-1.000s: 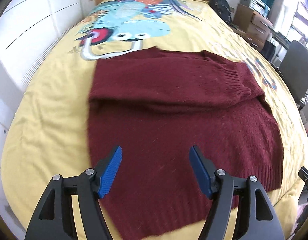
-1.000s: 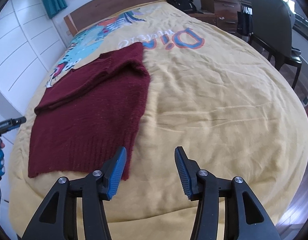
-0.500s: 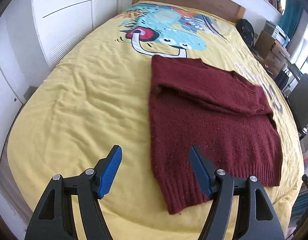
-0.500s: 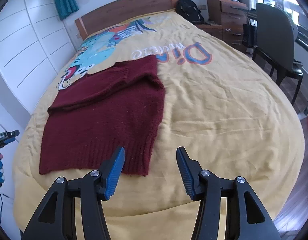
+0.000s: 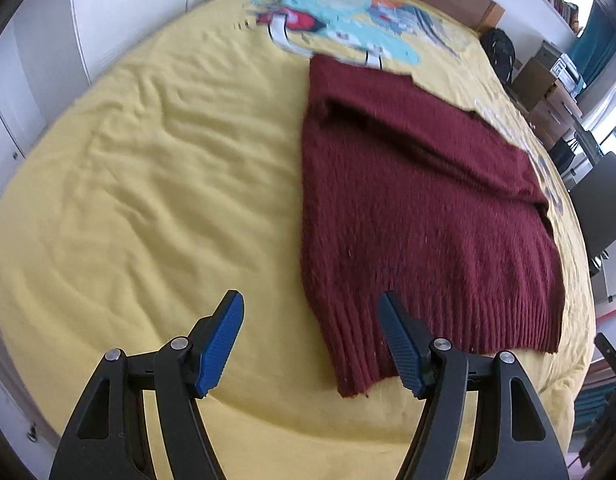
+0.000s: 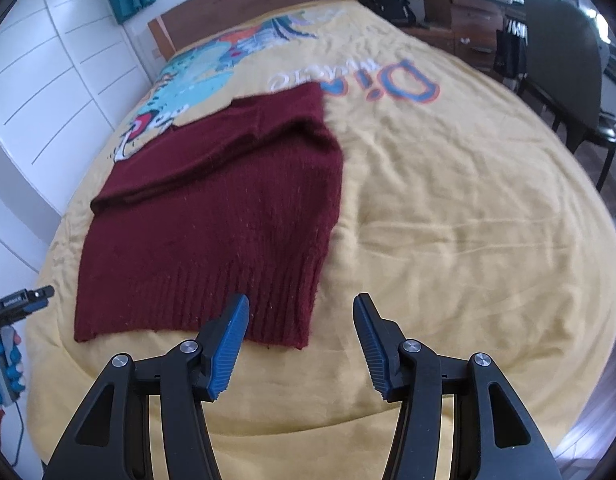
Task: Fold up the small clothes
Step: 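Move both tools to the ribbed hem of the sweater, then grasp the hem with the left tool while the right tool grasps the hem, then lift the hem with both tools and fold it toward the collar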
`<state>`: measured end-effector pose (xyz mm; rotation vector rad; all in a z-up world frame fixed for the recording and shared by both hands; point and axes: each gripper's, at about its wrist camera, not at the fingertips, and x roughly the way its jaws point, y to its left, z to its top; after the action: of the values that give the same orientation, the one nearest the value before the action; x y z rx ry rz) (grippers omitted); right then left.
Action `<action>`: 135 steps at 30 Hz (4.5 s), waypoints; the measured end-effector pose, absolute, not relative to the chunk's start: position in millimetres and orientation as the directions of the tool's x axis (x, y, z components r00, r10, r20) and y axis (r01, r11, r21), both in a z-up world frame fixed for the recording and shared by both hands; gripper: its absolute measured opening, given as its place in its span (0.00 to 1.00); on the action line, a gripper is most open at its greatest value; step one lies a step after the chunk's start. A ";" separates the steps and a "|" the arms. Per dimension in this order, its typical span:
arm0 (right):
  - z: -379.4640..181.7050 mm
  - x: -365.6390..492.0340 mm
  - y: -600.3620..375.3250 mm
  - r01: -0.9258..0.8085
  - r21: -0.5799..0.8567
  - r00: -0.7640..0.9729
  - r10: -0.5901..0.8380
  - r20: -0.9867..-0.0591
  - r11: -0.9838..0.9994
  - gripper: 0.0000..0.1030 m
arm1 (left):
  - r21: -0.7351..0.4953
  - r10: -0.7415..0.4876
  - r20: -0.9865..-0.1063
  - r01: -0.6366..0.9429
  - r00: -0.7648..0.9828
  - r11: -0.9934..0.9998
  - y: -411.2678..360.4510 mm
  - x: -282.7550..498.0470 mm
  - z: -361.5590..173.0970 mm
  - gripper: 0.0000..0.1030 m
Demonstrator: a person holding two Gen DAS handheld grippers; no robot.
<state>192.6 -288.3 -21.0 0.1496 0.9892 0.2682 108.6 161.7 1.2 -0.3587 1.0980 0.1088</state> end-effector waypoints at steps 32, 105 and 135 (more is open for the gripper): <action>-107.7 253.5 -254.0 -0.181 0.357 0.309 0.398 -0.864 0.916 0.54 | -0.471 -0.369 -0.860 -0.272 0.351 0.839 156.5 118.1 -68.2 0.61; 19.2 325.7 -254.5 -0.294 0.401 0.518 0.497 -0.696 0.868 0.10 | -0.583 -0.423 -0.678 -0.089 0.602 0.808 174.7 203.3 60.8 0.10; 16.3 518.2 -197.7 -0.274 0.313 0.564 0.416 -0.713 0.909 0.10 | -0.532 -0.347 -0.690 -0.120 0.635 0.838 219.4 368.2 37.9 0.10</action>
<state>518.2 -197.7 16.3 0.1746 0.8825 0.4082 368.2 219.4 37.9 -0.5810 0.8863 -0.1383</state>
